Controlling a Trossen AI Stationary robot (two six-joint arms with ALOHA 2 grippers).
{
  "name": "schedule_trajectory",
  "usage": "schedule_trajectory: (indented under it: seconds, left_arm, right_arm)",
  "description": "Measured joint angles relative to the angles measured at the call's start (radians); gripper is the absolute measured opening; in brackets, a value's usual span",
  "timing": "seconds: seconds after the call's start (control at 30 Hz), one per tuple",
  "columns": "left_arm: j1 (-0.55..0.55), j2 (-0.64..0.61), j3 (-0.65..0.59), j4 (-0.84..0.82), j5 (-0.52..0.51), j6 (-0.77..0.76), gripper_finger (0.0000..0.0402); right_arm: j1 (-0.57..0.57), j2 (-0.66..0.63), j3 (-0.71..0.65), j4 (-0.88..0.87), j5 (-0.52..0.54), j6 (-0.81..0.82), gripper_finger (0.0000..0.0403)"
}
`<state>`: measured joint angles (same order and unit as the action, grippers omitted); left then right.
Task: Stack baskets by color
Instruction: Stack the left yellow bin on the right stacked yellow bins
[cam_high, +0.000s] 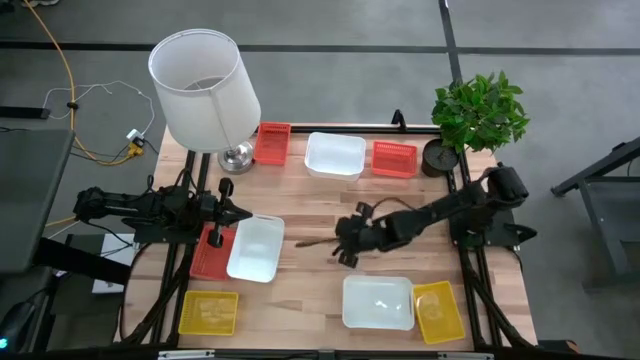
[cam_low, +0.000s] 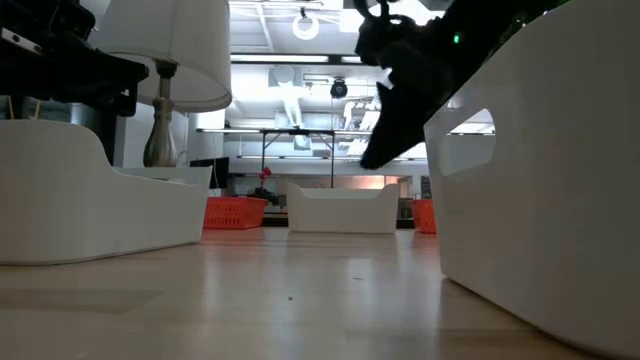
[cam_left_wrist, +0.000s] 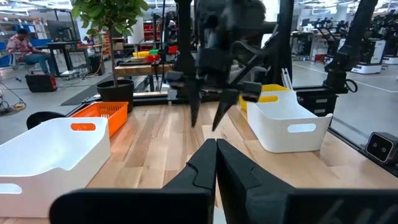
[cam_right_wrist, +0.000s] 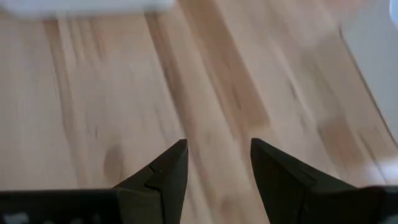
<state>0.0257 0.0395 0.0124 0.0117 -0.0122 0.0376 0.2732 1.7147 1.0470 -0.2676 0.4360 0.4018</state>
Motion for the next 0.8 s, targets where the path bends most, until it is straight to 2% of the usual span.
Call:
schedule_trajectory:
  seconds: [0.17,0.27,0.33,0.4,0.53,0.63,0.8]
  left_arm:
    - [0.000,0.000,0.000,0.000,0.000,0.000,0.0000]
    - [0.000,0.000,0.000,0.001,0.000,0.000,0.0000]
    - [0.000,0.000,0.000,0.000,0.000,0.000,0.0000]
    - [0.000,0.000,0.000,0.000,0.000,0.000,0.0000]
    - [0.000,0.000,0.000,0.000,0.000,0.000,0.0000]
    - [0.000,0.000,0.000,0.000,0.000,0.000,0.0000]
    - [0.000,0.000,0.000,0.000,0.000,0.000,0.0000]
  right_arm:
    - [-0.035,-0.100,-0.280,0.562,0.000,-0.155,0.0161]
    - [-0.049,-0.140,-0.445,0.973,-0.034,-0.225,0.0161]
    - [-0.053,-0.145,-0.529,1.250,-0.058,-0.278,0.0161]
    - [-0.053,-0.146,-0.581,1.432,-0.073,-0.324,0.0161]
    - [-0.053,-0.146,-0.624,1.569,-0.075,-0.358,0.0161]
    - [-0.053,-0.145,-0.617,1.561,-0.066,-0.366,0.0161]
    - [-0.052,-0.145,-0.609,1.530,-0.072,-0.268,0.0161]
